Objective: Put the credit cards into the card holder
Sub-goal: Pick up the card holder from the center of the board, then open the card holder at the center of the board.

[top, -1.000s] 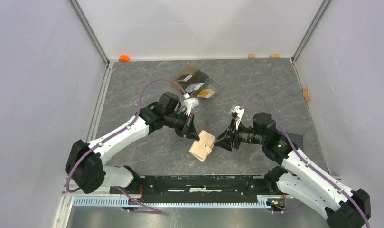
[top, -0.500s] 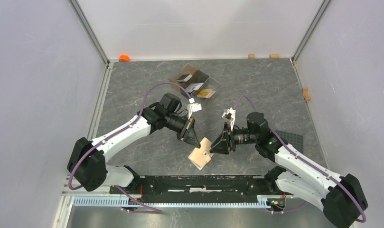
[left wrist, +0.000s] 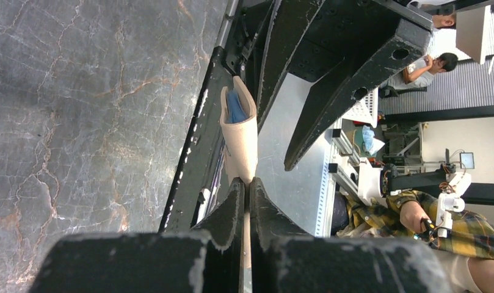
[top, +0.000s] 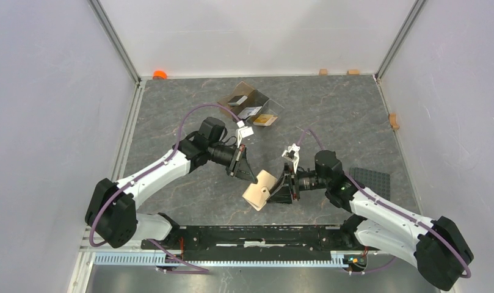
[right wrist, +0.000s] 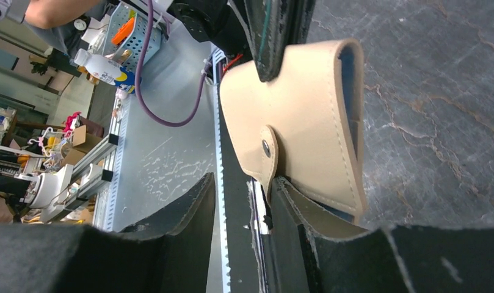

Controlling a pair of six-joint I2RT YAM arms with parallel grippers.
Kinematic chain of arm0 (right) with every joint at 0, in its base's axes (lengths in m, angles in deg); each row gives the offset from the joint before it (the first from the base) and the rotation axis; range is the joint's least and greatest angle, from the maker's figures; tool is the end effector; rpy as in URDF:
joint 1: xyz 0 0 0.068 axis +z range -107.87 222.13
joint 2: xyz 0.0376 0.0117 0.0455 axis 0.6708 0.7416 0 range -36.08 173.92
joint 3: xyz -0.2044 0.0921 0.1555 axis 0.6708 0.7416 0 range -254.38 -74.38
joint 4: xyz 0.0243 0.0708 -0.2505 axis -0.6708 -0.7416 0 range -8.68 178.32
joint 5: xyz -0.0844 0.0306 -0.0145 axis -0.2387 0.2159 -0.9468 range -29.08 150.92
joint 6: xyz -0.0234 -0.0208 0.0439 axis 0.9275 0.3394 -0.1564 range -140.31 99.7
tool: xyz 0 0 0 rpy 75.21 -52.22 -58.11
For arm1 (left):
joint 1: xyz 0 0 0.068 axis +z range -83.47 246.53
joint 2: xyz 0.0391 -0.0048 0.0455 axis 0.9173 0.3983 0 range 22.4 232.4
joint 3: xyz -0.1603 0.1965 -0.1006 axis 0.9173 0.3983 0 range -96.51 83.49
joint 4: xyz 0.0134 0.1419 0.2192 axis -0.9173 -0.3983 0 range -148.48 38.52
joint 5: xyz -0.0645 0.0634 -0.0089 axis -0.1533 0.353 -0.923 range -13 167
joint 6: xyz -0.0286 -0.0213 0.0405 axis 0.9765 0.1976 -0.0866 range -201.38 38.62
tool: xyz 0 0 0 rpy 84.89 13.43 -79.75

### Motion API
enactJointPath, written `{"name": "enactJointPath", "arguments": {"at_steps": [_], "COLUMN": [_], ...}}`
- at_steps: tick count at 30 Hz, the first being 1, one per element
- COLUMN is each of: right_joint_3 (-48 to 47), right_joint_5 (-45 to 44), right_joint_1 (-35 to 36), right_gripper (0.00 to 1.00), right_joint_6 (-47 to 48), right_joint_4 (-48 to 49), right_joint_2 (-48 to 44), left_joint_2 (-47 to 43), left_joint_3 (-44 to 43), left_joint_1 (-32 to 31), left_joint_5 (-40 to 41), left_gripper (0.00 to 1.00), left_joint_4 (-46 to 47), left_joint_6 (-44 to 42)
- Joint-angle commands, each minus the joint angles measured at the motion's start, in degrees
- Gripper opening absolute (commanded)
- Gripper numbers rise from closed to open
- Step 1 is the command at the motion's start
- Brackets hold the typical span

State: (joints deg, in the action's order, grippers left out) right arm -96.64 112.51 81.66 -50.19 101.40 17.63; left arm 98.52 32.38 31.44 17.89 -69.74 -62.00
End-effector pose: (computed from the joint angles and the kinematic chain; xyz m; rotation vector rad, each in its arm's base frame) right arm 0.1329 0.1458 0.2194 -0.8659 1.9404 1.6215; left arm 0.2044 -0.1809 0.2573 0.8958 2.2600 -1.6572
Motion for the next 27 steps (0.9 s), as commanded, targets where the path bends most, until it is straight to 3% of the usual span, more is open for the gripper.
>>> {"name": "enactJointPath", "arguments": {"at_steps": [1, 7, 15, 22, 27], "right_joint_3": [0.46, -1.00, -2.77, -5.45, -7.36], "right_joint_5": [0.88, -0.93, -0.35, 3.66, 1.41], "right_joint_1": [0.96, 1.72, 2.86, 4.46, 4.69], "right_gripper": [0.42, 0.34, 0.00, 0.00, 0.00], "right_joint_6": [-2.68, -2.35, 2.48, 10.67, 16.46], "right_joint_4": [9.01, 11.58, 8.98, 1.24, -7.35], "right_joint_2": [0.87, 2.74, 3.62, -1.16, -3.32], "left_joint_2": [-1.34, -0.89, -0.30, 2.89, 1.04], "left_joint_3": [0.44, 0.76, 1.00, 1.42, 3.91], "left_joint_1": [0.10, 0.11, 0.18, 2.21, 2.20], "left_joint_5": [-2.82, -2.41, 1.68, 8.28, 12.17], "left_gripper": [0.02, 0.02, 0.02, 0.02, 0.02], "left_joint_4": [4.02, 4.02, 2.66, -0.15, 4.07], "left_joint_6": [2.68, 2.85, 2.73, 4.63, 9.95]}}
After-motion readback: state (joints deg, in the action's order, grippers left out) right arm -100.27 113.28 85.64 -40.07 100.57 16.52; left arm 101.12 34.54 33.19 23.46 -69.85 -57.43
